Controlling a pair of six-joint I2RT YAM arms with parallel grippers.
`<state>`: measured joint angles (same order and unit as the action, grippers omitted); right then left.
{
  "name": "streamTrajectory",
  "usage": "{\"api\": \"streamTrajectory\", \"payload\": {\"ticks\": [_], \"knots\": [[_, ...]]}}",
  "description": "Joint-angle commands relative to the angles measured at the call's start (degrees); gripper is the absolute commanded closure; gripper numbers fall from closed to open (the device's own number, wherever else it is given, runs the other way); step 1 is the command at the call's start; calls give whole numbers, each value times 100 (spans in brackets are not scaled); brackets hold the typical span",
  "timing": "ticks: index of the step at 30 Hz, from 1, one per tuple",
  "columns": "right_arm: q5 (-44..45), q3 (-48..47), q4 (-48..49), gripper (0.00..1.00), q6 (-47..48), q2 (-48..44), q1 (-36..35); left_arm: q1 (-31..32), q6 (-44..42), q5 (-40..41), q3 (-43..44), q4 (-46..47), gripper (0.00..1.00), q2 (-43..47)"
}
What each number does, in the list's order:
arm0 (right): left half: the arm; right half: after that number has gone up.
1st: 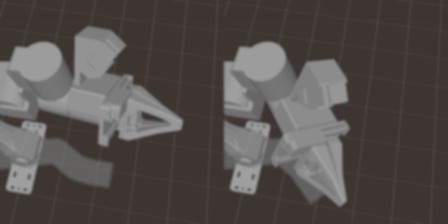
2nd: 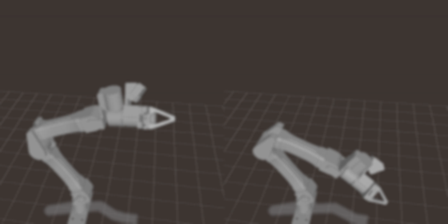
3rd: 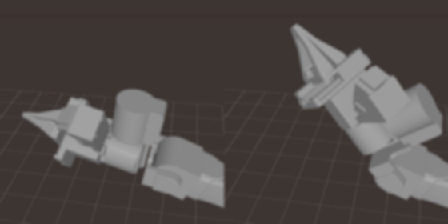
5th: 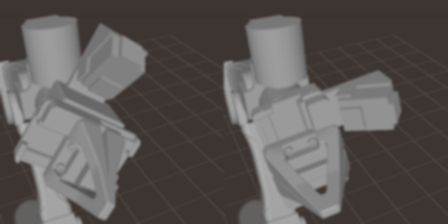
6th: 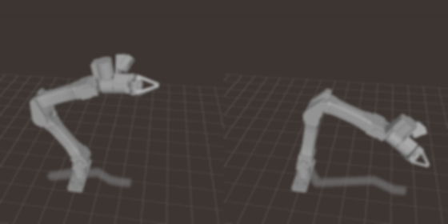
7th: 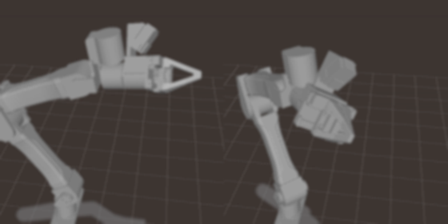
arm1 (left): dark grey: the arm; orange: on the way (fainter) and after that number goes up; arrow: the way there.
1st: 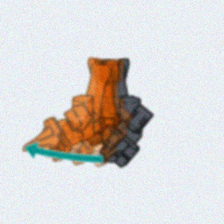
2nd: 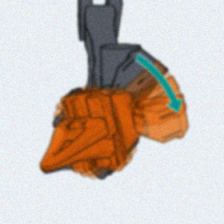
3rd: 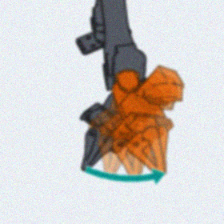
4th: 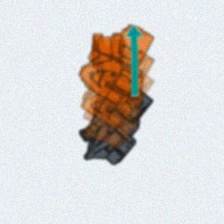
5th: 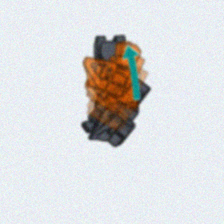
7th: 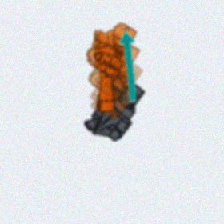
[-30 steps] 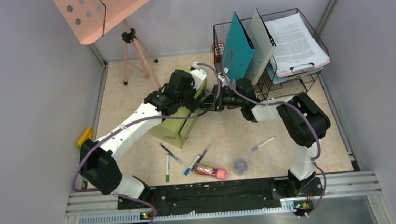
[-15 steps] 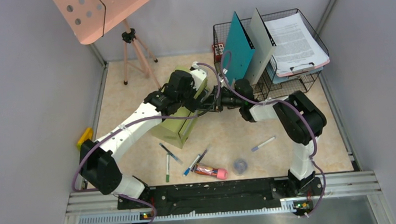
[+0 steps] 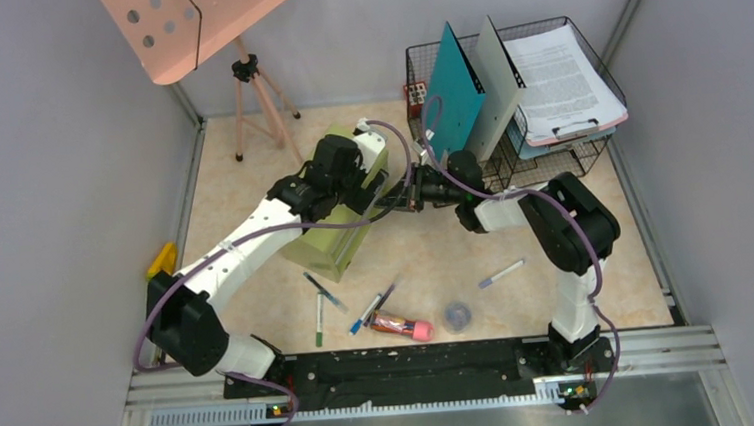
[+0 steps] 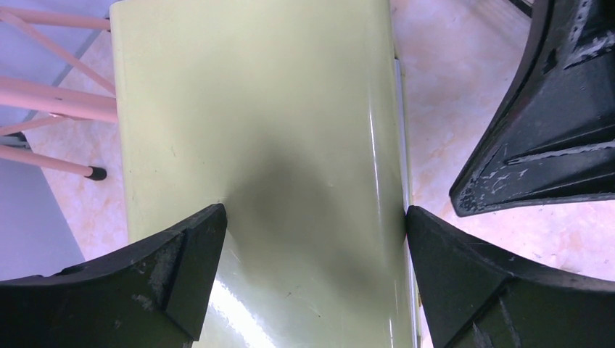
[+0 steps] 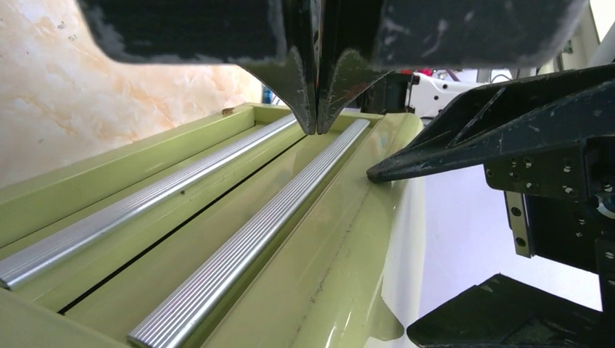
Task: Organize the desk
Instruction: Open the drawer in the storage box.
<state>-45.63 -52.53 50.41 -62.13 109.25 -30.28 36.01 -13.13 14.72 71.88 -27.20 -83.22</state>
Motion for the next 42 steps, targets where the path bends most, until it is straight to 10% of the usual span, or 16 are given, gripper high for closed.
{"api": "streamTrajectory", "payload": {"ticks": [1, 5, 13, 42], "knots": [[-26, 43, 370, 100, 160, -218, -38, -244, -308, 727, -106, -461, 2, 257], [21, 25, 271, 100, 242, -259, -39, -248, -317, 725, -121, -479, 2, 306], [80, -443, 133, 61, 281, 101, -61, -252, -272, 679, -16, -529, 2, 300], [221, -1057, -28, 63, 332, 717, -276, -1214, 699, -752, 661, -940, 2, 270]]}}
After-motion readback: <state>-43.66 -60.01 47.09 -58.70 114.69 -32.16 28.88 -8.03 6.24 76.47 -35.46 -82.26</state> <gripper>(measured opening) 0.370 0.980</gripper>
